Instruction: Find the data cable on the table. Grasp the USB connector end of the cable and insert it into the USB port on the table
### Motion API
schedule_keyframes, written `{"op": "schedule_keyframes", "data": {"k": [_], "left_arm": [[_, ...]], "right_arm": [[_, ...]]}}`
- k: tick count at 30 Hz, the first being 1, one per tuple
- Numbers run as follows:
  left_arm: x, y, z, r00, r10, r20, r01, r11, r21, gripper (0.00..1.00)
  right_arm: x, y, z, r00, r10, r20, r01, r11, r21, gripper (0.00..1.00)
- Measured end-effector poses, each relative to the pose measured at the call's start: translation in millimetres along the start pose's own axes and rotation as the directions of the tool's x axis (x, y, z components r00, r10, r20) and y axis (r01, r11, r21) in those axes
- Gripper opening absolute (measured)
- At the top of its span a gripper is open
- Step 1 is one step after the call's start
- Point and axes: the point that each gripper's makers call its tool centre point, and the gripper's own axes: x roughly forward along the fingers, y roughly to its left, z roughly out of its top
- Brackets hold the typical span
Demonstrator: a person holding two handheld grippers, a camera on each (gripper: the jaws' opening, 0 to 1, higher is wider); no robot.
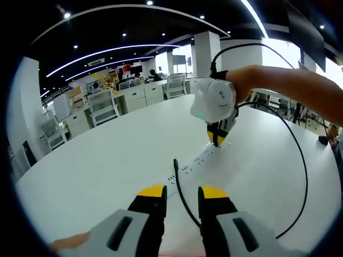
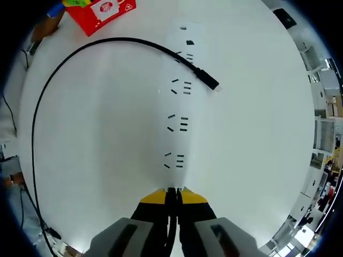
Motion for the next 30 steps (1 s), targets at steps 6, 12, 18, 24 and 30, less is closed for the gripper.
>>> {"op": "schedule_keyframes", "data": {"k": [6, 12, 18, 24, 30], "left_arm": [[-0.1, 0.6, 0.1, 1.000, 0.000, 0.000, 0.000, 1.000, 0.000, 0.24], [-0.1, 1.1, 1.0, 1.000, 0.000, 0.003, 0.000, 1.000, 0.000, 0.24], [-0.2, 1.3, 1.3, 1.000, -0.001, 0.005, 0.001, 1.000, -0.001, 0.24], [-0.4, 1.1, 1.1, 1.000, -0.001, 0.004, 0.001, 1.000, 0.000, 0.24], [-0.4, 0.9, 0.8, 1.000, -0.001, 0.004, 0.001, 1.000, 0.000, 0.24]], "right_arm": [[-0.2, -0.2, 0.6, 0.999, -0.032, 0.039, 0.032, 0.999, 0.006, 0.07], [0.3, -0.3, 2.3, 0.998, -0.033, 0.058, 0.033, 0.999, 0.012, 0.08], [-1.4, -0.8, 2.2, 0.997, -0.023, 0.079, 0.021, 1.000, 0.017, 0.10], [-9.5, -3.4, 0.2, 0.990, -0.060, 0.126, 0.053, 0.997, 0.053, 0.34], [-9.0, 1.5, -0.1, 0.983, -0.075, 0.167, 0.065, 0.996, 0.063, 0.49]]}}
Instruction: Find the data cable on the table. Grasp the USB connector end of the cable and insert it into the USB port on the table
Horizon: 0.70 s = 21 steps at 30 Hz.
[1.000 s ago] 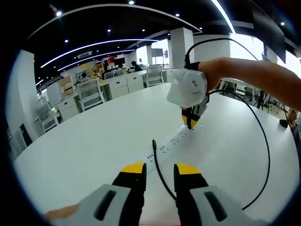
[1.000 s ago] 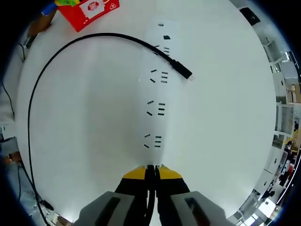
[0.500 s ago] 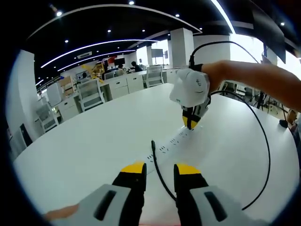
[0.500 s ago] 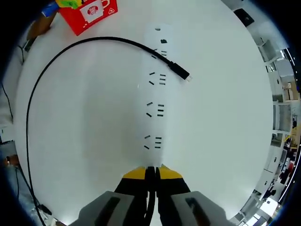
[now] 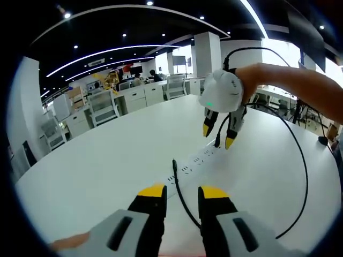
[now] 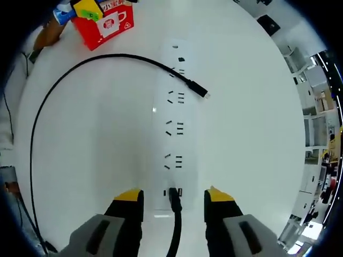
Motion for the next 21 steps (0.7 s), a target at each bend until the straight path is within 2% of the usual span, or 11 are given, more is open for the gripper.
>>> {"op": "schedule_keyframes", "data": {"k": [5, 10, 15, 21], "left_arm": [[0.1, -0.1, -0.2, 1.000, 0.000, 0.000, 0.000, 1.000, 0.000, 0.24], [0.3, -0.4, -0.5, 1.000, 0.000, 0.000, 0.000, 1.000, 0.000, 0.24], [0.3, -0.4, -0.8, 1.000, 0.000, 0.000, 0.000, 1.000, 0.000, 0.24], [0.6, -0.4, -0.9, 1.000, 0.000, 0.001, 0.000, 1.000, 0.000, 0.24]], "right_arm": [[-1.4, -0.1, -4.5, 1.000, -0.019, 0.013, 0.019, 1.000, 0.023, 0.50], [-5.4, -3.1, -1.9, 0.997, -0.044, 0.067, 0.040, 0.997, 0.065, 0.50], [-7.4, -5.0, -1.6, 0.994, -0.072, 0.083, 0.065, 0.995, 0.081, 0.50], [-14.7, -7.6, -0.2, 0.981, -0.131, 0.142, 0.111, 0.984, 0.143, 0.51]]}}
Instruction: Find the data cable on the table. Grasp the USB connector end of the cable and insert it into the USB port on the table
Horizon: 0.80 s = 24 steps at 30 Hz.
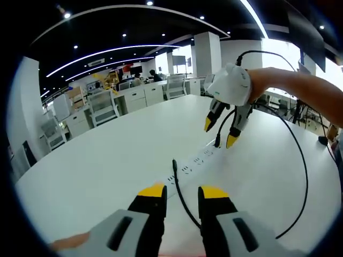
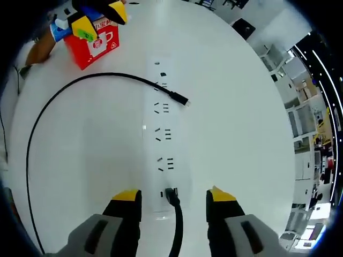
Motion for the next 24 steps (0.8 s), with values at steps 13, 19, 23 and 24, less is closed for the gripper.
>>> {"op": "schedule_keyframes", "data": {"k": [13, 19, 23, 24], "left_arm": [[-0.6, -0.2, -0.4, 1.000, 0.000, 0.001, 0.000, 1.000, 0.000, 0.24], [-1.0, -0.4, -0.7, 1.000, 0.000, 0.002, 0.000, 1.000, 0.000, 0.24], [-1.2, -0.6, -0.7, 1.000, -0.001, 0.003, 0.001, 1.000, 0.000, 0.24], [-1.3, -0.7, -0.7, 1.000, 0.000, 0.004, 0.000, 1.000, 0.000, 0.24]], "right_arm": [[-24.7, -4.9, 0.9, 0.968, -0.180, 0.172, 0.137, 0.961, 0.240, 0.49], [-45.7, -6.3, -5.4, 0.928, -0.288, 0.238, 0.191, 0.913, 0.361, 0.49], [-55.8, -1.7, -9.8, 0.908, -0.330, 0.256, 0.212, 0.892, 0.400, 0.49], [-60.3, 1.4, -7.9, 0.896, -0.344, 0.281, 0.211, 0.886, 0.412, 0.48]]}}
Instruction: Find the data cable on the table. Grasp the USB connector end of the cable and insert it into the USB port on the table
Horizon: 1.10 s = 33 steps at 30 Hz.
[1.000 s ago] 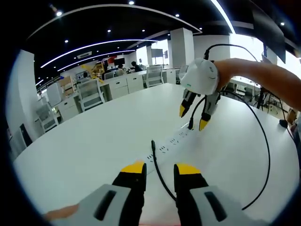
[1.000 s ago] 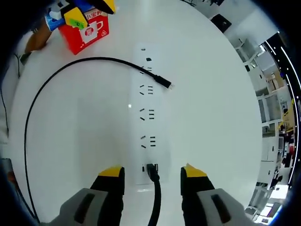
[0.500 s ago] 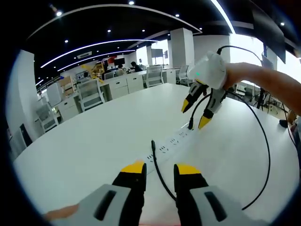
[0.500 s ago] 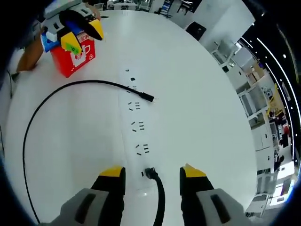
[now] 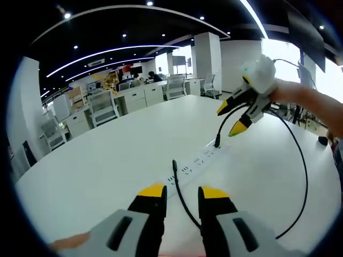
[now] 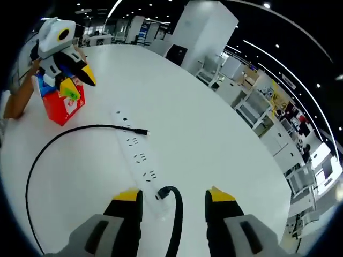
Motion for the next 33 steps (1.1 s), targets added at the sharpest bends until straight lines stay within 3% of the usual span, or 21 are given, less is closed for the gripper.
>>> {"op": "schedule_keyframes", "data": {"k": [4, 12, 13, 17, 19, 25, 31, 32, 33], "left_arm": [[-0.2, -0.2, 0.0, 1.000, 0.000, 0.002, 0.000, 1.000, -0.001, 0.24], [-0.2, -1.1, 0.0, 1.000, 0.000, 0.006, 0.000, 1.000, -0.001, 0.24], [-0.2, -1.8, -0.8, 1.000, 0.000, 0.003, 0.000, 1.000, 0.000, 0.24], [0.2, -2.6, -1.4, 1.000, 0.001, 0.002, -0.001, 1.000, 0.000, 0.24], [0.7, -3.0, -2.1, 1.000, 0.001, -0.002, -0.001, 1.000, 0.000, 0.24], [0.7, -3.3, -2.4, 1.000, 0.002, -0.002, -0.002, 1.000, 0.000, 0.24], [0.7, -2.6, -2.4, 1.000, 0.002, -0.003, -0.002, 1.000, 0.001, 0.24], [0.6, -2.3, -2.5, 1.000, 0.002, -0.003, -0.002, 1.000, 0.001, 0.24], [0.5, -2.2, -2.5, 1.000, 0.002, -0.003, -0.002, 1.000, 0.001, 0.24]], "right_arm": [[-12.2, 4.2, 1.4, 0.997, -0.032, 0.075, 0.027, 0.997, 0.067, 0.48], [-25.8, -0.6, -7.3, 0.987, -0.099, 0.124, 0.079, 0.985, 0.156, 0.50], [-34.6, 0.2, -8.1, 0.979, -0.118, 0.165, 0.085, 0.977, 0.196, 0.50], [-45.1, 1.7, -13.7, 0.969, -0.157, 0.190, 0.112, 0.968, 0.224, 0.49], [-47.1, 3.5, -20.4, 0.969, -0.183, 0.169, 0.145, 0.966, 0.215, 0.49], [-56.6, 11.0, -22.0, 0.945, -0.241, 0.221, 0.171, 0.940, 0.294, 0.49], [-79.2, 18.8, -26.6, 0.909, -0.311, 0.278, 0.198, 0.908, 0.369, 0.49], [-84.4, 16.2, -25.3, 0.892, -0.341, 0.297, 0.211, 0.895, 0.393, 0.49], [-86.8, 19.0, -26.2, 0.891, -0.338, 0.303, 0.211, 0.899, 0.385, 0.49]]}}
